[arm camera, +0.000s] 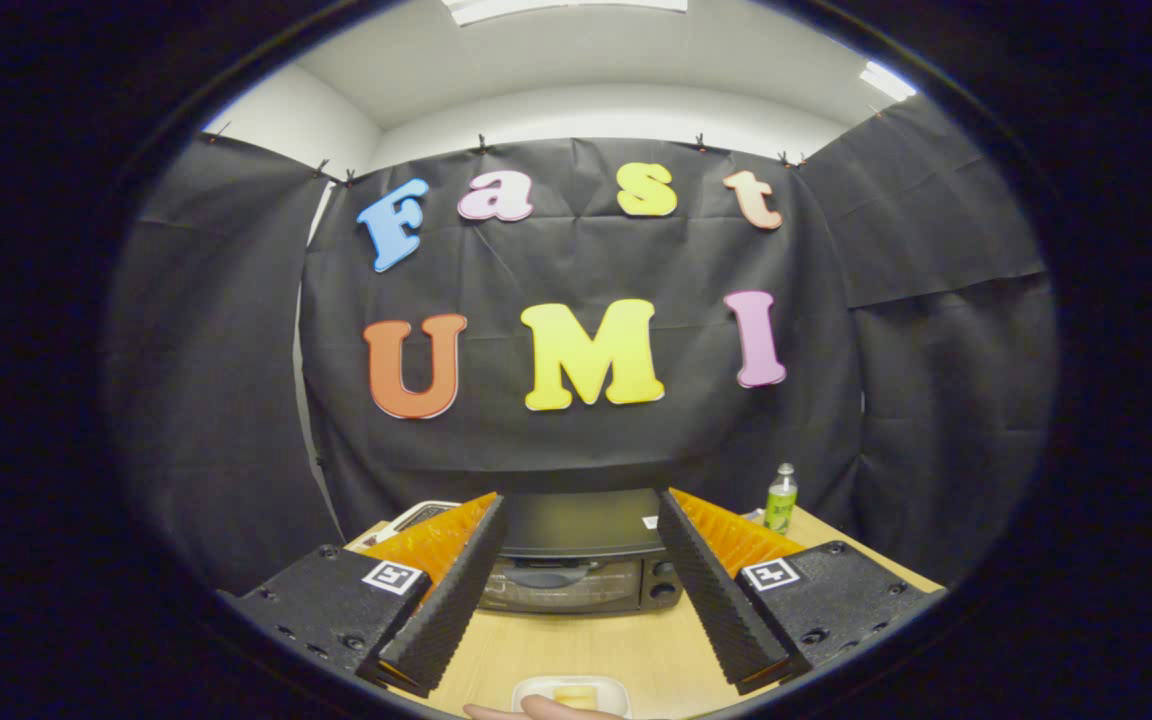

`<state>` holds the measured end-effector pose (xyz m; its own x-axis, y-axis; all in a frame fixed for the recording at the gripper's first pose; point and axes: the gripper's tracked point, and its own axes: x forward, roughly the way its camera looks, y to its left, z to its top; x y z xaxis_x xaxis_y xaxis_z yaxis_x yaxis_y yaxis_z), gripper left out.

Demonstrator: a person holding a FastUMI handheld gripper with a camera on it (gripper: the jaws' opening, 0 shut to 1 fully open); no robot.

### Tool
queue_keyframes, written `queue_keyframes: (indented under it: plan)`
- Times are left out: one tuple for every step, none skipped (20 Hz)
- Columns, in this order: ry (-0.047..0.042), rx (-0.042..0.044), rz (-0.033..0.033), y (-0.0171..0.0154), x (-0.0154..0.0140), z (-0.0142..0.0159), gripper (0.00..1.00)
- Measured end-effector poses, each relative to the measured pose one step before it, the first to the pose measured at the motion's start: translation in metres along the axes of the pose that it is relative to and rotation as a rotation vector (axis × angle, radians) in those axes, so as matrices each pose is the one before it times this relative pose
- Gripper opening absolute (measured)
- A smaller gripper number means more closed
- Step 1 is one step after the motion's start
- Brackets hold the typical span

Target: Open the toaster oven, put the food inside, and close the toaster oven door.

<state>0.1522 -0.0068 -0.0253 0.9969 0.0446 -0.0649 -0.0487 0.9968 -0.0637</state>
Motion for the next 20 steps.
queue_keyframes:
  plan:
    - [0.01314,0.01408,0.01383,-0.00124,0.01905,-0.01123,1.00]
    - [0.01224,0.01705,0.01707,0.00166,0.01751,-0.01010,1.00]
    - [0.00556,0.00956,0.02306,0.00578,0.01836,-0.00767,1.00]
    - [0.00448,-0.00735,0.00872,0.00237,0.01794,-0.00876,1.00]
    - [0.00111,-0.02581,-0.00936,-0.00186,0.01378,-0.01035,1.00]
    - [0.00080,-0.03839,0.00042,0.00305,0.01337,-0.00977,1.00]
    - [0.00538,-0.04472,0.00628,0.00744,0.01330,-0.01250,1.00]
    - [0.00396,-0.04071,-0.00191,0.00420,0.01136,-0.01121,1.00]
    - [0.00855,-0.03117,0.00145,0.00343,0.00952,-0.01287,1.00]
    - [0.01393,-0.00533,-0.00080,0.00240,0.00862,-0.01286,1.00]
    - [0.02310,0.00936,-0.01496,-0.00240,0.00682,-0.01422,1.00]
    - [0.03029,0.02409,-0.01392,-0.00289,0.00726,-0.01493,1.00]
    - [0.03029,0.03664,-0.00849,-0.00152,0.00902,-0.01346,1.00]
    - [0.03704,0.03097,0.01628,0.00213,0.00818,-0.01293,0.99]
    - [0.03780,0.02199,-0.00097,-0.00033,0.00896,-0.01259,0.99]
    - [0.01642,-0.01362,-0.00951,-0.00195,0.00705,-0.00770,0.99]
    - [0.00032,-0.02718,-0.00411,-0.00065,0.00190,-0.00331,0.99]
    - [-0.03420,-0.00772,0.00545,0.00216,0.00168,0.00618,0.99]
    - [0.02927,0.00193,0.01046,0.00470,0.00428,-0.00291,0.99]
    - [0.00821,0.00584,-0.01197,-0.00095,-0.00728,0.00029,0.96]
